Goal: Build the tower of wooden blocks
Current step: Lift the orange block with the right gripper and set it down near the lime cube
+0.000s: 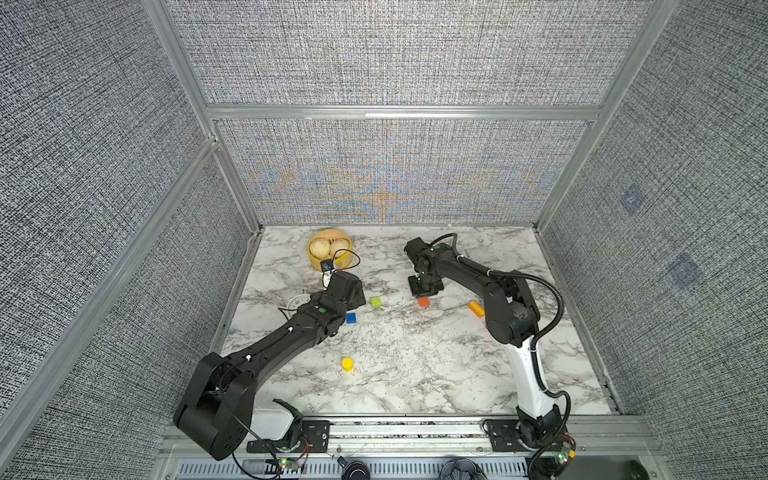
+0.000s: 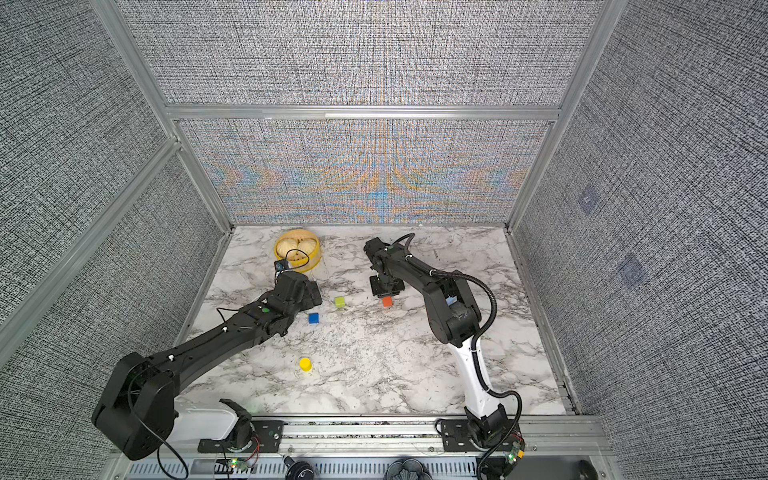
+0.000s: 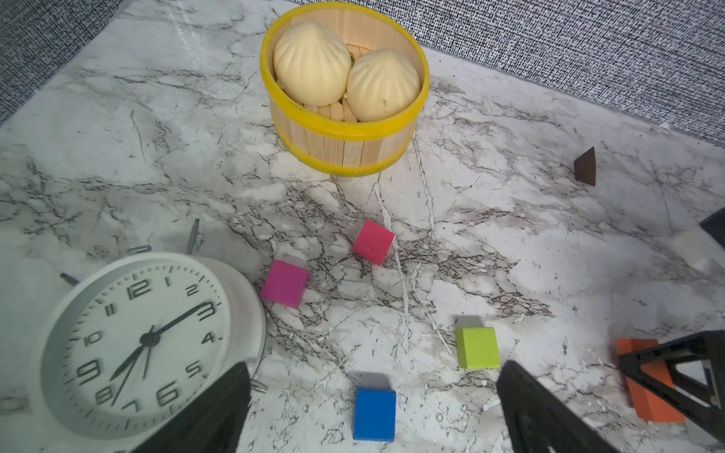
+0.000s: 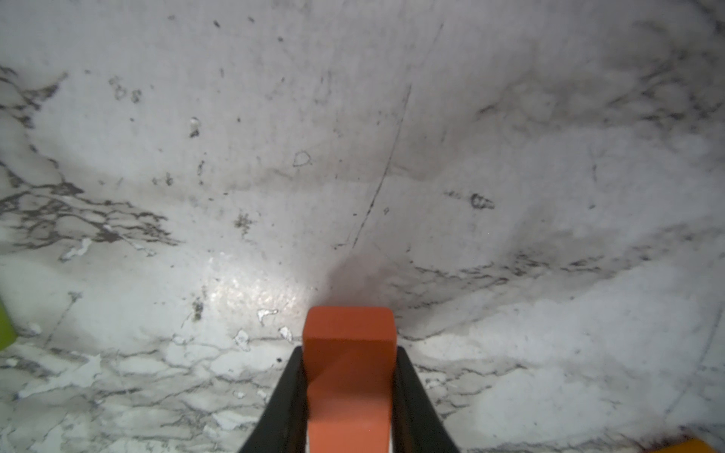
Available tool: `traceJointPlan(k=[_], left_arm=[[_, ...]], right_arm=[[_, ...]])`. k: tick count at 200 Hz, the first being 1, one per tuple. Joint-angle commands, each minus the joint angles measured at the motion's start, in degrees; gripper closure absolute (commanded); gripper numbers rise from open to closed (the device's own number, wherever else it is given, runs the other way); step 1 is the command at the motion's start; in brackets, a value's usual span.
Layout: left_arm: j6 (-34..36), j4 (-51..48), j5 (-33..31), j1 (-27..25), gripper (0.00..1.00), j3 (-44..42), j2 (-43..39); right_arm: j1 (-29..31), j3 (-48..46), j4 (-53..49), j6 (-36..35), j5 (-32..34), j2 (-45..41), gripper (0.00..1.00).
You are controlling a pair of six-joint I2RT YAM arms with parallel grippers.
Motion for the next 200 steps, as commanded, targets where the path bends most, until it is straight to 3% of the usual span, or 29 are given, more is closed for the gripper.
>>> traceJointPlan(k=[1, 102, 151, 200], left_arm=[[-0.4, -1.1, -1.8, 0.1, 0.01, 0.3, 0.3], [1.8, -3.2, 0.9, 0.1, 0.01, 2.5, 1.1], [1.4, -4.3, -0.8, 0.1, 0.01, 0.3, -4.1], [-1.9, -7.1, -2.9, 0.1, 0.03, -3.8, -11.7]], right_arm=[[0.2, 0.5, -1.0, 0.4, 0.9, 0.4, 0.75], [0.4, 0.3, -0.6, 0.3, 1.2, -0.7, 0.52], [2.2, 0.6, -0.4, 0.4, 2.7, -3.4, 0.45], [5.8, 3.8, 1.4, 2.2, -0.8, -2.2, 0.38]])
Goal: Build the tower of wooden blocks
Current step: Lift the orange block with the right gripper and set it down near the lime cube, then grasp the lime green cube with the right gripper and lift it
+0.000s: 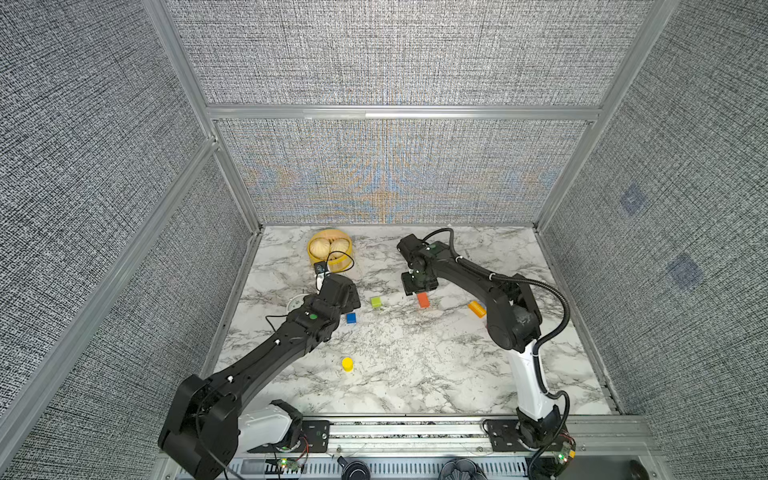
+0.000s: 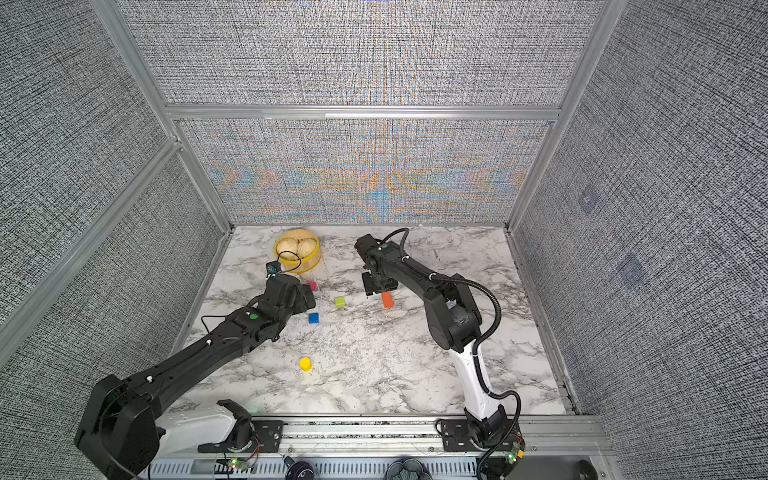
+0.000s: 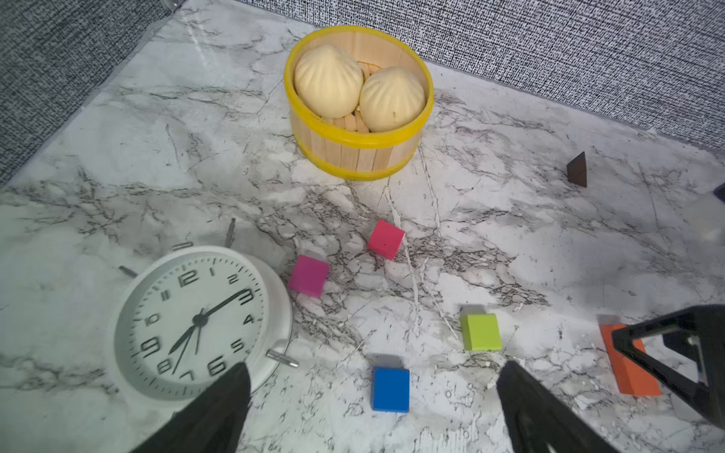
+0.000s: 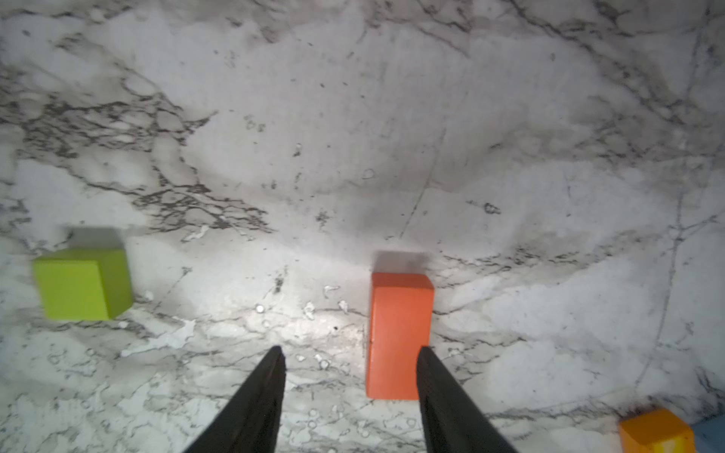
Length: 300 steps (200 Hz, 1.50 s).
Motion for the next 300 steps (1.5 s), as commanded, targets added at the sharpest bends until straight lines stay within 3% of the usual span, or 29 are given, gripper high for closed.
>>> traceJointPlan(k=[1, 45, 115, 197, 300], left_arm=[[-2.6, -2.1, -1.9, 0.1, 0.03, -1.5, -3.0], [-2.7, -1.8, 0.5, 0.1, 0.06, -6.3, -11.3], [-2.8, -5.8, 0.0, 0.1, 0.06, -8.7, -17.8], [-2.6, -5.3, 0.4, 0.1, 0.06, -9.6, -19.0], [-1.1, -3.3, 3.0, 0.1, 0.06, -11.2, -22.1]], right_arm=[[1.5, 1.7, 1.1, 1.4, -2.6, 0.9, 0.38], [5.3, 9.2, -0.4, 2.5, -3.1, 5.9, 0.37], [9.3, 22.7, -5.2, 3.2, -3.1, 15.5, 0.38], [10.5, 25.4, -5.5, 5.1, -0.4, 19.0, 0.44], [10.4, 25.7, -5.4, 6.0, -1.1, 19.3, 0.73]])
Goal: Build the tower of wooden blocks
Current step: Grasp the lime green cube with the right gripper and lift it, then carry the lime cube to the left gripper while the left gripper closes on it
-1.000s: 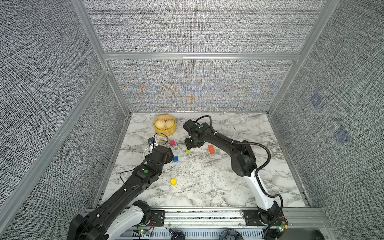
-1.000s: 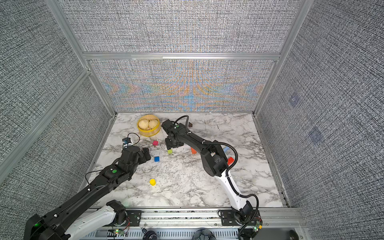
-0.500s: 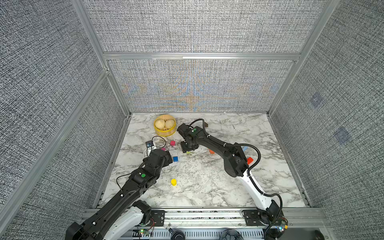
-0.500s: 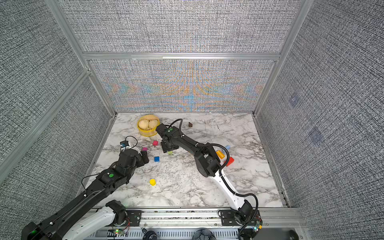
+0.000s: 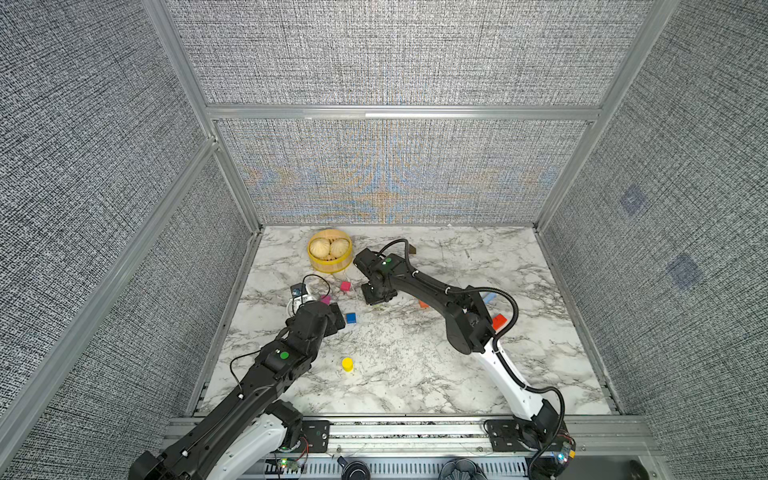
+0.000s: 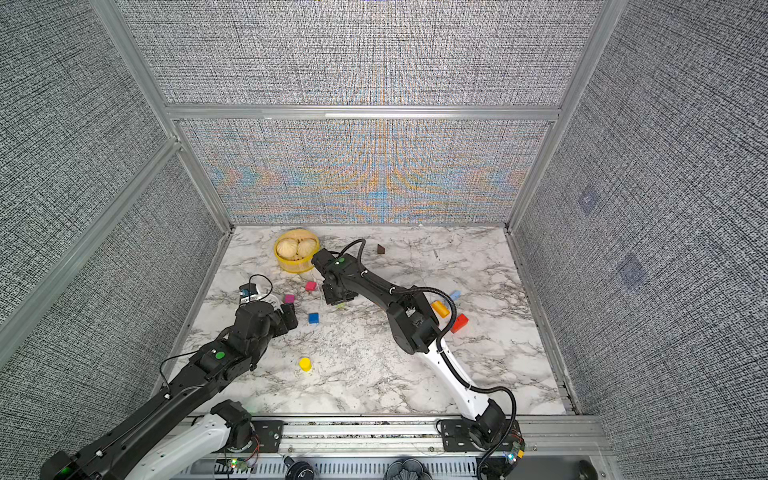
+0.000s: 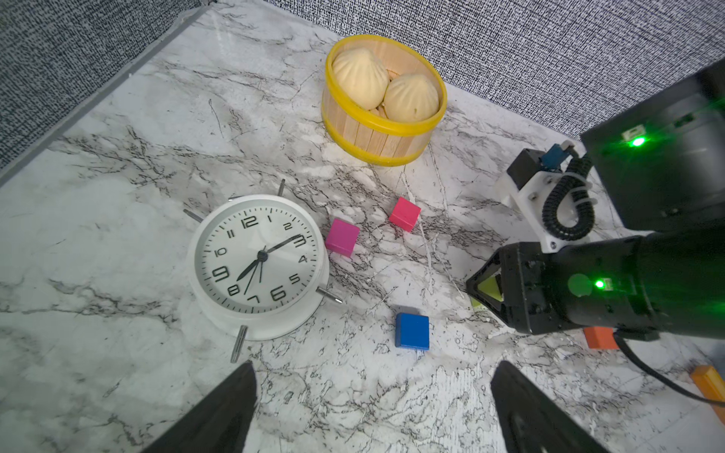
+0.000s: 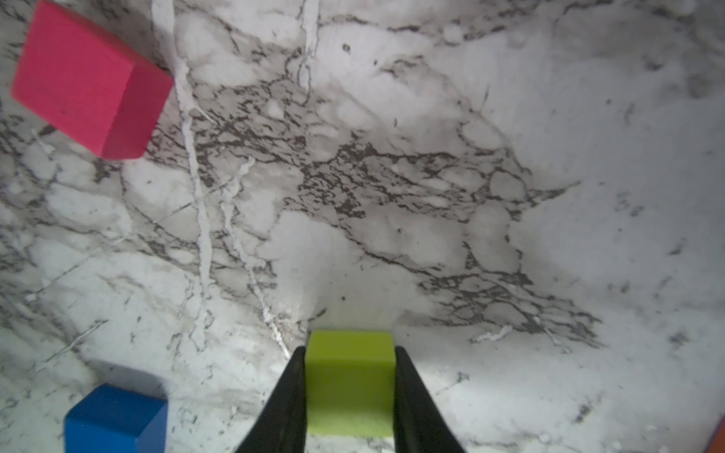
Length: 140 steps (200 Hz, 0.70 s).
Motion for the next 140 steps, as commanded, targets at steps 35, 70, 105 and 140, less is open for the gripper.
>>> traceJointPlan(k=[35, 70, 105, 140], left_arm=[[1.3, 1.5, 3.8, 0.2, 0.09, 0.2, -2.0], [-0.8, 1.7, 10.7, 2.7, 0.20, 1.9, -2.1], [-2.9, 6.0, 24.1, 8.3, 0.27, 3.3, 0.2], [-1.9, 8.1, 37.5, 10.5, 0.33, 10.8, 10.5]], right_arm=[[-0.9, -3.7, 1.1, -2.3, -0.9, -5.0, 0.74], [-3.1, -22.2, 14.5, -10.1, -5.9, -18.2, 0.74], [-7.4, -33.9, 19.8, -21.4, -18.3, -28.5, 0.84], [-9.2, -40.5, 21.4, -32.2, -20.6, -36.8, 0.83]])
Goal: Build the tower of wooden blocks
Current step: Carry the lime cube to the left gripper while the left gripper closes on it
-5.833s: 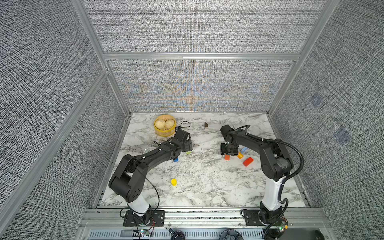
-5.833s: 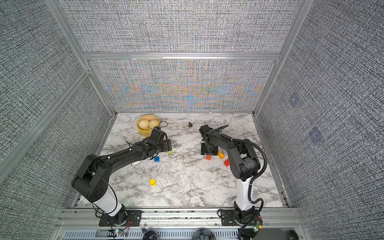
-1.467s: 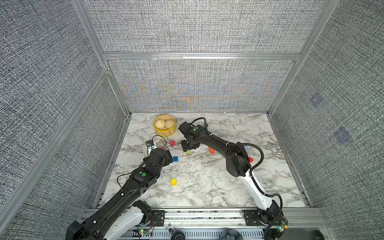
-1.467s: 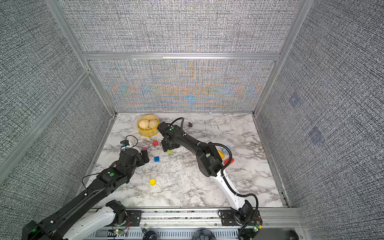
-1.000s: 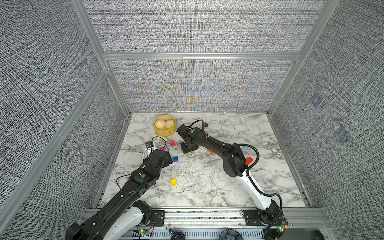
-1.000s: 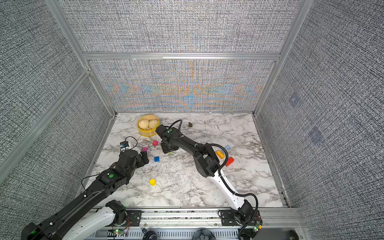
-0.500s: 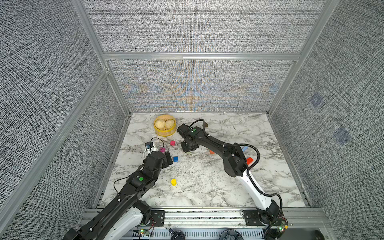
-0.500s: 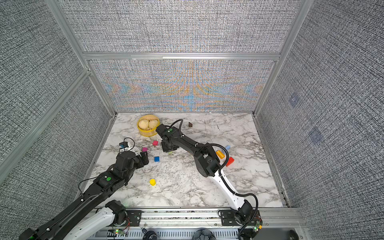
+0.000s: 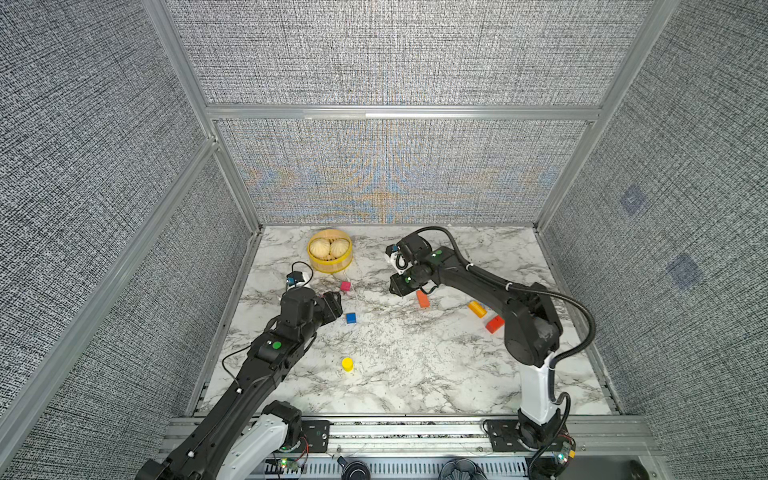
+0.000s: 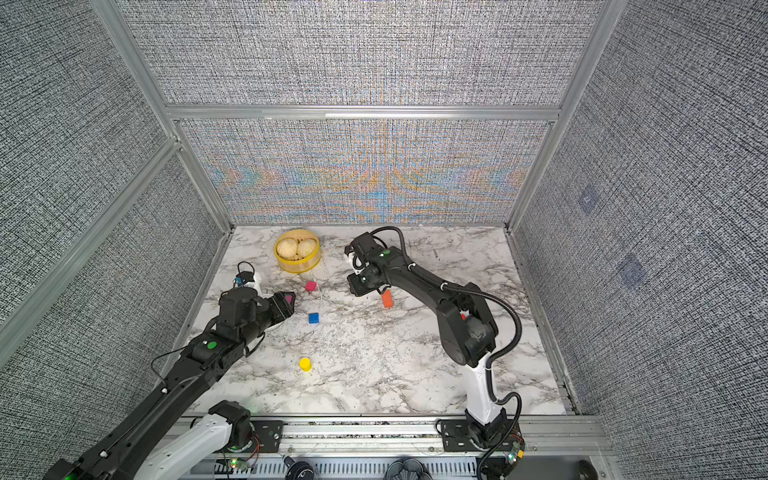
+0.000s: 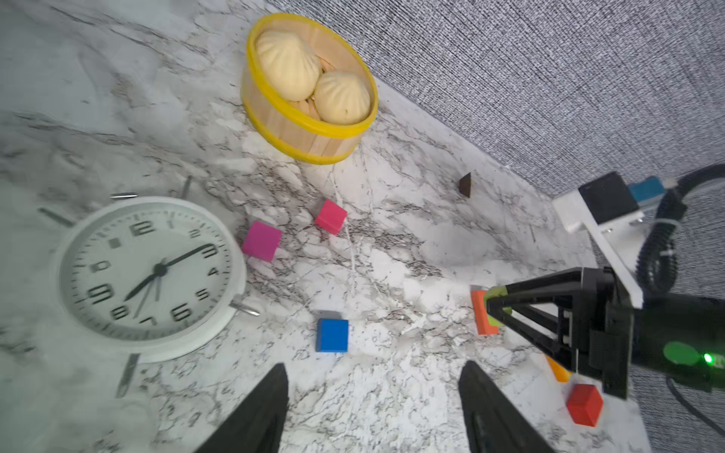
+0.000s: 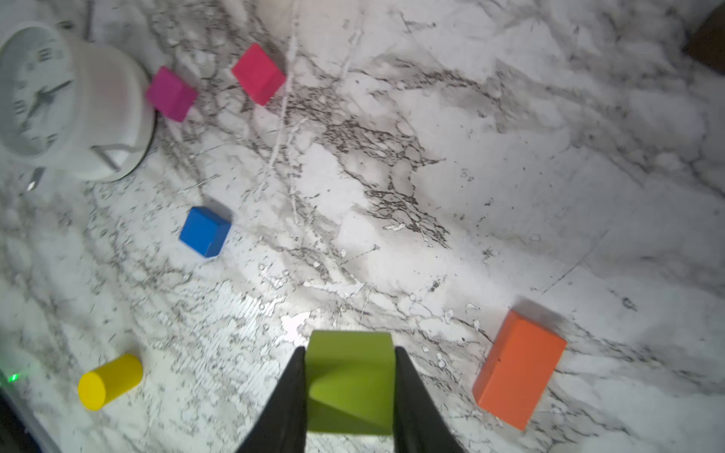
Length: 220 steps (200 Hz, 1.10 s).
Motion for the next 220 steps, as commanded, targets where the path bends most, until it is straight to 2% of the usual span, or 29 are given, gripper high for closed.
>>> traceJointPlan(k=[1, 42, 74, 112, 165, 220], left_arm=[[0.4, 3.7, 14.0, 0.7, 0.34, 4.5, 5.3], [1.4, 4.1, 26.7, 1.1, 0.48, 13.3, 16.3], [2.9, 4.2, 34.3, 1.3, 0.54, 17.2, 23.2], [2.3, 8.3, 45.8, 1.4, 0.67, 21.3, 32.9], [1.4, 10.7, 49.5, 1.3, 0.68, 24.1, 38.8], [2.0, 11.1, 51.5, 0.8, 0.66, 25.2, 40.9]], right_arm=[[-0.9, -3.1, 3.4, -10.5, -5.1, -4.1, 0.83], [-2.7, -8.9, 7.1, -16.1, -9.1, -10.6, 0.77], [-3.3, -13.0, 10.3, -19.5, -15.0, -13.8, 0.76], [-3.4, -15.3, 12.2, -22.7, -17.3, -15.6, 0.73], [-3.8, -16.0, 13.3, -25.3, -18.5, -16.5, 0.73], [-4.1, -14.2, 12.9, -26.2, -19.9, -14.1, 0.70]])
